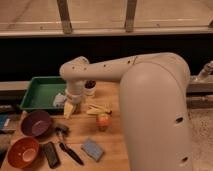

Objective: Place brush in table surface

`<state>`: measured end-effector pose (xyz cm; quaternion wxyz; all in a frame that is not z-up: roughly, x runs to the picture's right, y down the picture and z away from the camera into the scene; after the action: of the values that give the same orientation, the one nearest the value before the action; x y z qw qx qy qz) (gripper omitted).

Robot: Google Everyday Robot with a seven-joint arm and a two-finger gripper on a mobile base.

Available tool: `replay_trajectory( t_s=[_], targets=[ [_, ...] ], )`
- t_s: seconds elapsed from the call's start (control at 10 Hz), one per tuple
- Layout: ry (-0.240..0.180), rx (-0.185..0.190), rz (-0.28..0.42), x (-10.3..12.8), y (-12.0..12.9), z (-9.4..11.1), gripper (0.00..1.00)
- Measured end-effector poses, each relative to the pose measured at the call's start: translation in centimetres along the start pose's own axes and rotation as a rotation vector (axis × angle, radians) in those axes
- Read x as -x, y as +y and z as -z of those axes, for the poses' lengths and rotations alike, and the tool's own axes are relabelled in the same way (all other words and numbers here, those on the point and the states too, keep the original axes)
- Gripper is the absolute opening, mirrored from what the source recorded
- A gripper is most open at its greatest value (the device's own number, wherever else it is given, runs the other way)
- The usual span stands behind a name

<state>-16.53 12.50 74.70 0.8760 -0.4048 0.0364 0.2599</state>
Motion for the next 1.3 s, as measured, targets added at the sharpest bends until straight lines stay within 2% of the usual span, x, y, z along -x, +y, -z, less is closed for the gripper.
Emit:
replay_trajectory(
  t_s=[0.2,0.5,0.6,1.1,1.3],
  targets=[
    [0.022,0.019,0.039,-0.3,3.1,-1.4,0.76],
    [0.048,0.091,0.062,-1.2,6.1,-5.3,0.76],
    [0.043,0.101,0.071,-1.0,6.7,-5.7,0.76],
    [0.060,0.105,0.082,-0.9,6.8,-6.0,0.76],
    [0.087,0.119,0.099,-0.8,7.9,-7.7,0.76]
  ],
)
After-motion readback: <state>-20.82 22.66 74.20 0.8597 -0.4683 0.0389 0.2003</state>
